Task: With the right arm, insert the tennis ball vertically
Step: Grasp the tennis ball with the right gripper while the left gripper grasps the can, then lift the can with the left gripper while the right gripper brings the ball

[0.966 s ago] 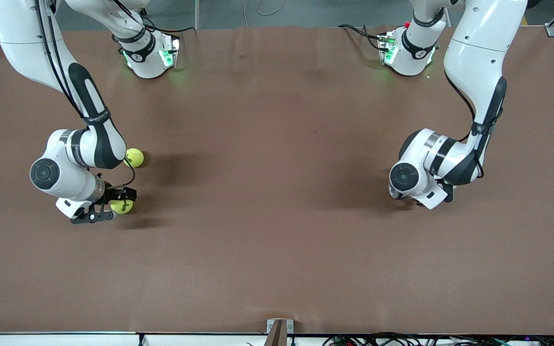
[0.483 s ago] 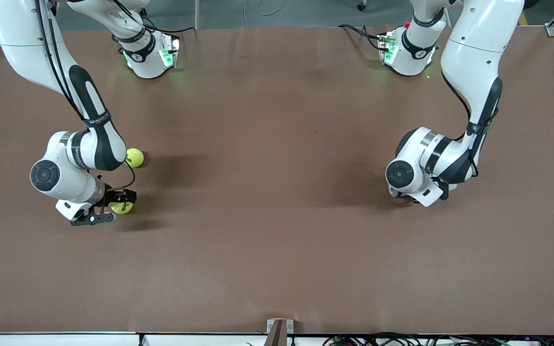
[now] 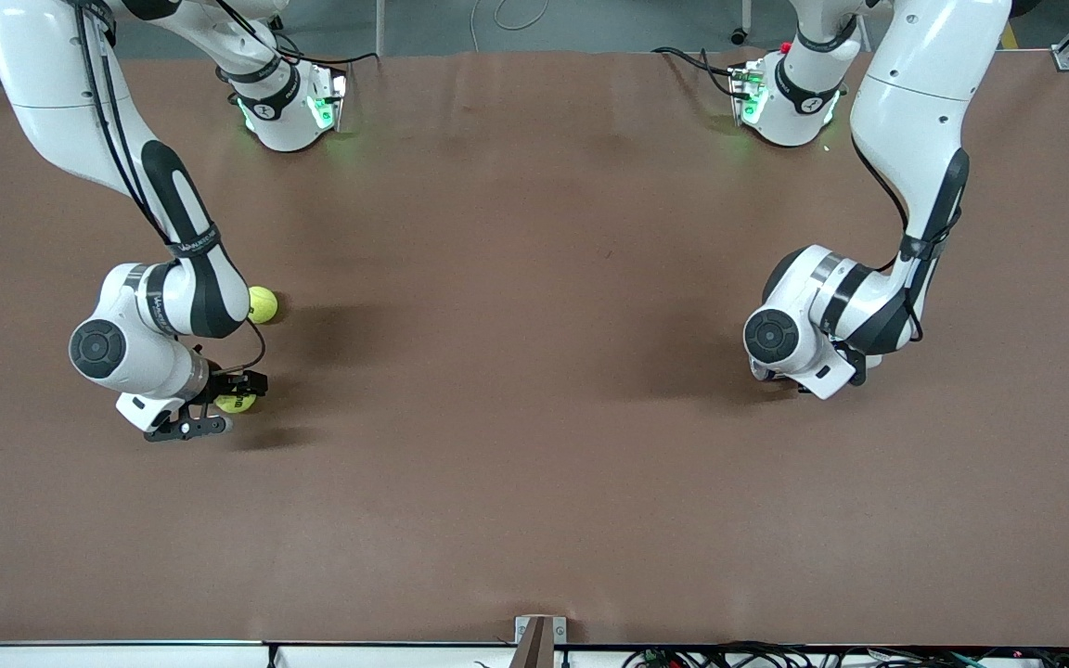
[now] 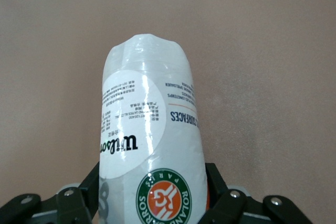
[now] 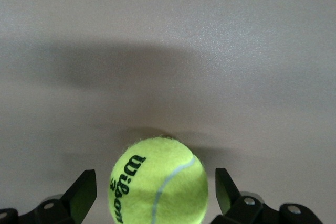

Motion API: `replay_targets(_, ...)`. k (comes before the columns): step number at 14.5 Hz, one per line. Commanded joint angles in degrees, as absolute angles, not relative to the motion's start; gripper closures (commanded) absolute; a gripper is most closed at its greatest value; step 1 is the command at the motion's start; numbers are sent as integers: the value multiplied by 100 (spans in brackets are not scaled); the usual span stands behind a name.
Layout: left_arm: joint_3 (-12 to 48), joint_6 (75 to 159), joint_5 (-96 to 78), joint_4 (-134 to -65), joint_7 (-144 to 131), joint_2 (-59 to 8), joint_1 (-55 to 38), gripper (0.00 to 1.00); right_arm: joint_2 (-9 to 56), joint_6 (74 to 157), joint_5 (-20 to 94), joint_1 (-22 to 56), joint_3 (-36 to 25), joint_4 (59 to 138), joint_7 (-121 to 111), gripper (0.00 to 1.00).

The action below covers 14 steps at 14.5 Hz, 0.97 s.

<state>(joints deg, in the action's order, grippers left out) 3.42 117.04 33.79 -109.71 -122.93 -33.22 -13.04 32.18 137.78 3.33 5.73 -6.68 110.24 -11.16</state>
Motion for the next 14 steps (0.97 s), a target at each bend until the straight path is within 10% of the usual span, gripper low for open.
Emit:
replay_targets(1, 352, 11716, 3498, -10986, -12226, -3243, -1274, 21, 3261, 13790, 281, 519, -659, 10925, -1353, 11)
replay_targets(7, 369, 11672, 3297, -10811, -11988, -3085, -1283, 25, 3261, 13781, 281, 510, -659, 10925, -1415, 64)
replay_targets(14, 799, 11180, 2059, -9846, -11444, -3050, -1318, 25, 3173, 13501, 308, 571, -659, 10487, -1327, 67)
